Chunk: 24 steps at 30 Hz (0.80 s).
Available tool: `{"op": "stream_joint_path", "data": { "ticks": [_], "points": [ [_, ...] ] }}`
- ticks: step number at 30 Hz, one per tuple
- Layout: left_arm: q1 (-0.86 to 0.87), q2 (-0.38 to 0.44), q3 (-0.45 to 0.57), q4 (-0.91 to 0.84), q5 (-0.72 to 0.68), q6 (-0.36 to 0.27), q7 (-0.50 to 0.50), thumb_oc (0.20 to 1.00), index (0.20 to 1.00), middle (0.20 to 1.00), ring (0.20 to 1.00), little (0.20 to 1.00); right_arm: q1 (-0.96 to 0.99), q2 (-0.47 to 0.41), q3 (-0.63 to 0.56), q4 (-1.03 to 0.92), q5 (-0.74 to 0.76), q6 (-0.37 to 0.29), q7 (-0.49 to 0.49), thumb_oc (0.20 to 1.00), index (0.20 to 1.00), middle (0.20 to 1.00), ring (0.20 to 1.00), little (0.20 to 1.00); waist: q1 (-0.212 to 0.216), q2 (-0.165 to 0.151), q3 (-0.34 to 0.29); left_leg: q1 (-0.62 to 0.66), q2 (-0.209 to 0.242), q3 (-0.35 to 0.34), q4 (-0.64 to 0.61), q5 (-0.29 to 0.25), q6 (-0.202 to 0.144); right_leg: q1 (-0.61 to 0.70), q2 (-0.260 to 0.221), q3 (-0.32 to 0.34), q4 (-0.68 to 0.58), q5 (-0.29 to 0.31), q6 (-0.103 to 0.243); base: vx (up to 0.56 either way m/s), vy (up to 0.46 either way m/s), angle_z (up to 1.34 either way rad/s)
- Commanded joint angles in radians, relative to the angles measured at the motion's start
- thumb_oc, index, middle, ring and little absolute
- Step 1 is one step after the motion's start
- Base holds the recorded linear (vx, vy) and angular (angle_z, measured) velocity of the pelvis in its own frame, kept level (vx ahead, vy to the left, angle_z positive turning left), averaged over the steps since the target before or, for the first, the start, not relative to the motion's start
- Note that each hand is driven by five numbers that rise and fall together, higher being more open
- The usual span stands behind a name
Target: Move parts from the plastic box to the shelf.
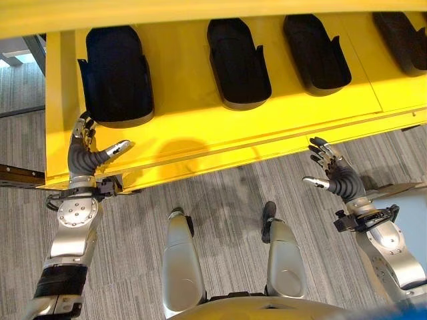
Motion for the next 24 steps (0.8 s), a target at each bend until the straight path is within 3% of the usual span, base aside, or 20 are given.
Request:
{"op": "stream_joint_path", "data": {
  "ticks": [1,3,4,5,15,24],
  "points": [
    [0.012,-0.016,-0.018,-0.06,-0.033,-0.048,-0.033,1.0,1.0,1.0,1.0,1.0,0.009,0.027,-0.073,-0.035,0.0,-0.051,-0.001,1.0,1.0,1.0,1.0,1.0,0.004,0.012,-0.029,0.027,-0.045,0.006,-0.143,0.111,0.034,-0.021,-0.002,-0.013,0.142,-0.064,-0.04,0.01,-0.009,0.05],
    [0.027,-0.023,-0.018,-0.071,-0.047,-0.053,-0.044,1.0,1.0,1.0,1.0,1.0,0.007,0.027,-0.073,-0.037,-0.004,-0.051,0.0,1.0,1.0,1.0,1.0,1.0,0.005,0.013,-0.032,0.028,-0.05,0.011,-0.158,0.143,0.041,-0.015,-0.007,-0.02,0.124,-0.039,-0.048,-0.02,0.0,0.07],
    [0.029,-0.023,-0.018,-0.071,-0.047,-0.052,-0.044,1.0,1.0,1.0,1.0,1.0,0.008,0.027,-0.072,-0.036,-0.004,-0.051,0.001,1.0,1.0,1.0,1.0,1.0,0.005,0.014,-0.035,0.039,-0.047,0.007,-0.153,0.116,0.034,-0.005,-0.005,-0.015,0.133,-0.062,-0.039,-0.05,0.0,0.09],
    [0.042,-0.024,-0.014,-0.079,-0.059,-0.053,-0.054,1.0,1.0,1.0,1.0,1.0,0.004,0.029,-0.072,-0.037,-0.01,-0.05,0.001,1.0,1.0,1.0,1.0,1.0,0.006,0.016,-0.037,0.046,-0.051,0.011,-0.172,0.146,0.04,0.002,-0.009,-0.023,0.115,-0.036,-0.046,0.05,-0.012,0.1],
    [0.155,-0.06,0.045,-0.068,-0.054,-0.062,-0.08,1.0,1.0,1.0,1.0,1.0,-0.018,0.057,-0.077,-0.006,-0.029,-0.047,0.001,1.0,1.0,1.0,1.0,1.0,0.017,0.045,-0.076,0.196,-0.055,0.013,-0.309,0.185,0.039,0.16,-0.012,-0.062,0.01,-0.028,-0.029,0.06,-0.016,0.06],
    [0.263,-0.122,-0.05,-0.155,-0.139,-0.05,-0.201,1.0,1.0,1.0,1.0,1.0,0.009,0.1,-0.082,0.041,-0.06,-0.041,-0.008,1.0,1.0,1.0,1.0,1.0,0.016,0.074,-0.209,0.376,-0.058,0.022,-0.585,0.284,0.032,0.33,0.01,-0.125,-0.213,0.022,-0.008,0.12,-0.027,0.16]
  ]
}}
